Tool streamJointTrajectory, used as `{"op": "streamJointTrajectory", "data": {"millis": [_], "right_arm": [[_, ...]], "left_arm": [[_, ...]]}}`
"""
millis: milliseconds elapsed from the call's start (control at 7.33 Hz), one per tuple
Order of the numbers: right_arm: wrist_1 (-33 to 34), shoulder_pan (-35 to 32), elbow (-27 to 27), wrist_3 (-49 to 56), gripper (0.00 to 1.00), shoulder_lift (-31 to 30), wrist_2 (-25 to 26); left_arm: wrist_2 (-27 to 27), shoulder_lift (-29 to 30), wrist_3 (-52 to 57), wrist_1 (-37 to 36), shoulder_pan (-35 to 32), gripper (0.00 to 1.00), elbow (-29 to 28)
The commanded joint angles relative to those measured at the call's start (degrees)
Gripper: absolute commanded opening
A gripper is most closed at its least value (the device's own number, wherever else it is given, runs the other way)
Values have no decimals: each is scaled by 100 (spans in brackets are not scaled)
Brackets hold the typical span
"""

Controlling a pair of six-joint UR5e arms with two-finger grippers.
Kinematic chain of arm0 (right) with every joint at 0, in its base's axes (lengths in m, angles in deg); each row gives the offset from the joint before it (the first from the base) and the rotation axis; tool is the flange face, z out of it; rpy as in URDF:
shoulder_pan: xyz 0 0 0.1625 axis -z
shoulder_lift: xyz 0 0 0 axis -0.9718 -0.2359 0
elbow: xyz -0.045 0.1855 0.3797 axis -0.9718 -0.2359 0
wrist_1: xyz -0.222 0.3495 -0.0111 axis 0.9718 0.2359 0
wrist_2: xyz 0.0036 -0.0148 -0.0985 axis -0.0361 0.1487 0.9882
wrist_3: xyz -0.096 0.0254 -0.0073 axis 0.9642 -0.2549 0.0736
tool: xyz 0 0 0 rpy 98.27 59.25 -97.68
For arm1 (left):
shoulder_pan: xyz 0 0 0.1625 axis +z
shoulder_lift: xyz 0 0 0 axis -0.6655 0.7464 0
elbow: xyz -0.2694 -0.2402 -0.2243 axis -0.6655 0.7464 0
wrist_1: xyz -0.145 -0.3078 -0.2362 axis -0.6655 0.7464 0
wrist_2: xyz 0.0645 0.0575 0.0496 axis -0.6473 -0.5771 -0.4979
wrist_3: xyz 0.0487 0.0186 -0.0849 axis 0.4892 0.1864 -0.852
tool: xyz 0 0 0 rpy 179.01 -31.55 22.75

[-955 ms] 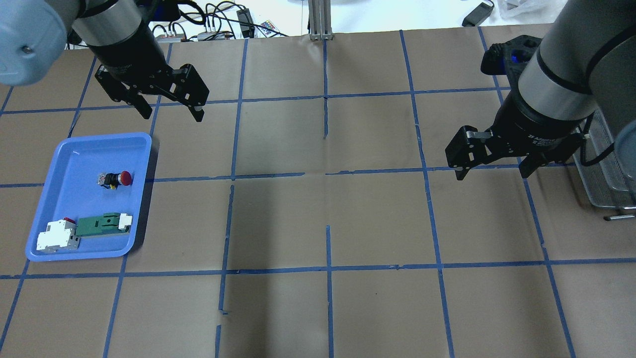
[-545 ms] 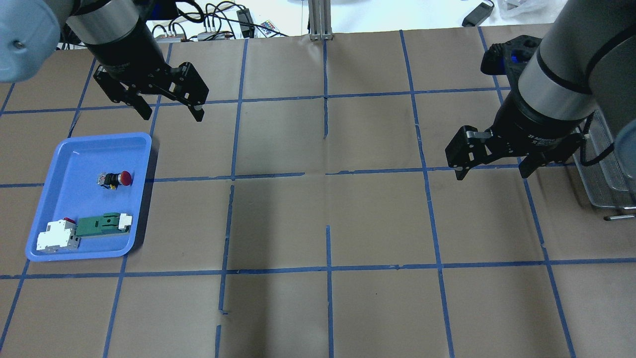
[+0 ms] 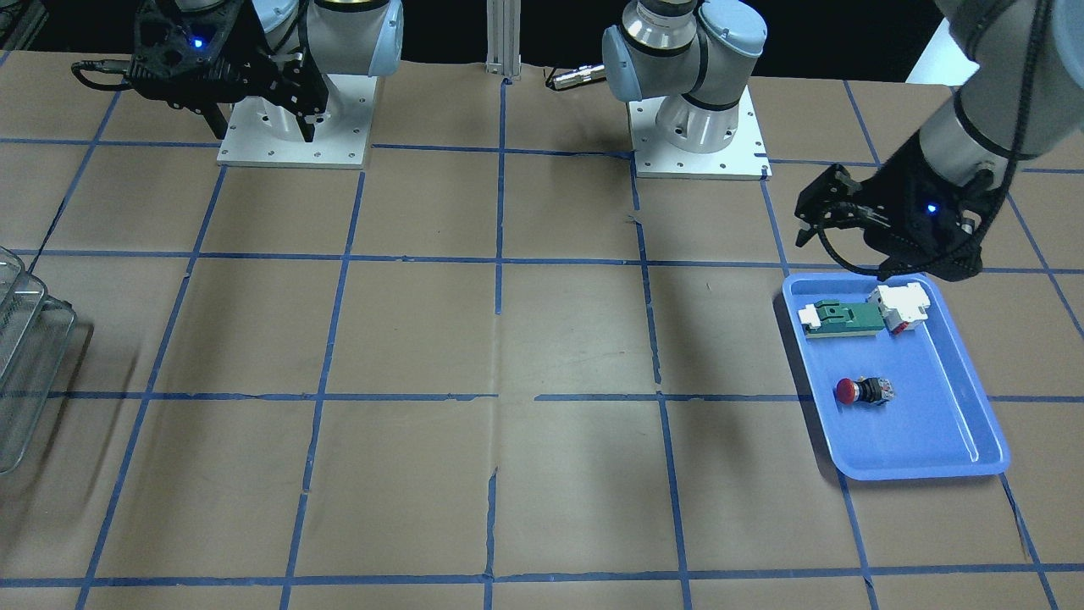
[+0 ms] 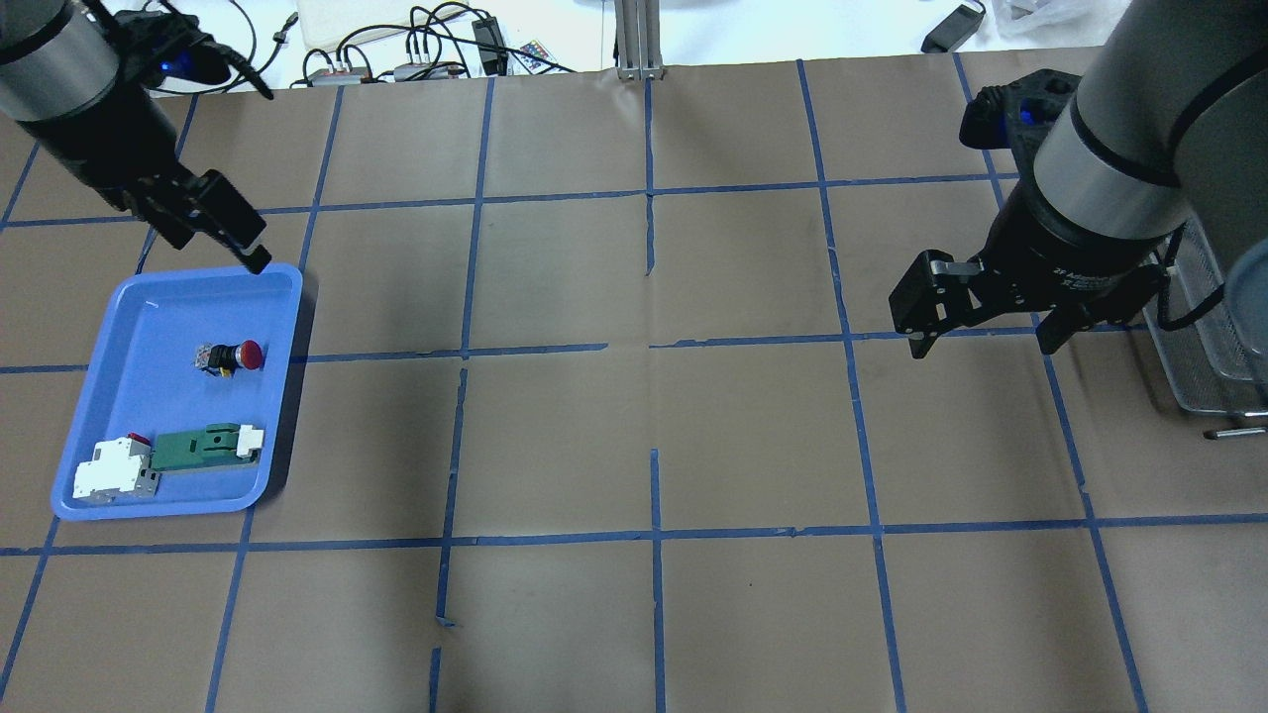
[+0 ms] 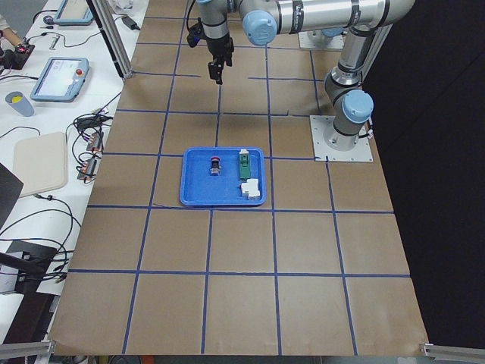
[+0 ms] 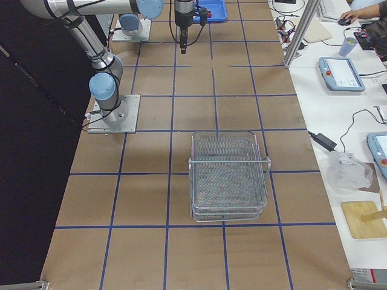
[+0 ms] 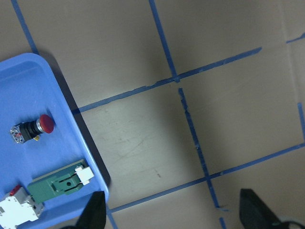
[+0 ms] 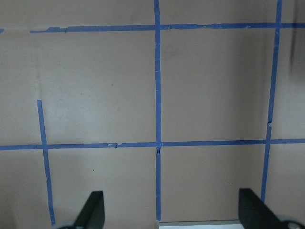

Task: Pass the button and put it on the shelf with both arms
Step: 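Lower the left gripper over the red button in the blue tray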

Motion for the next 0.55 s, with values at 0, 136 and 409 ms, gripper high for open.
{"op": "streamJointTrajectory", "data": {"millis": [0, 136, 409], "right_arm": [[0, 8, 0, -61, 100, 27, 18], [0, 9, 0, -36, 100, 19, -43], [174, -9, -9, -19, 100, 10, -78]], "left_arm": [[1, 296, 2182, -1125, 881, 100, 476], [-8, 515, 3079, -1522, 1067, 100, 618], [1, 1094, 4961, -2323, 1471, 100, 646]]}}
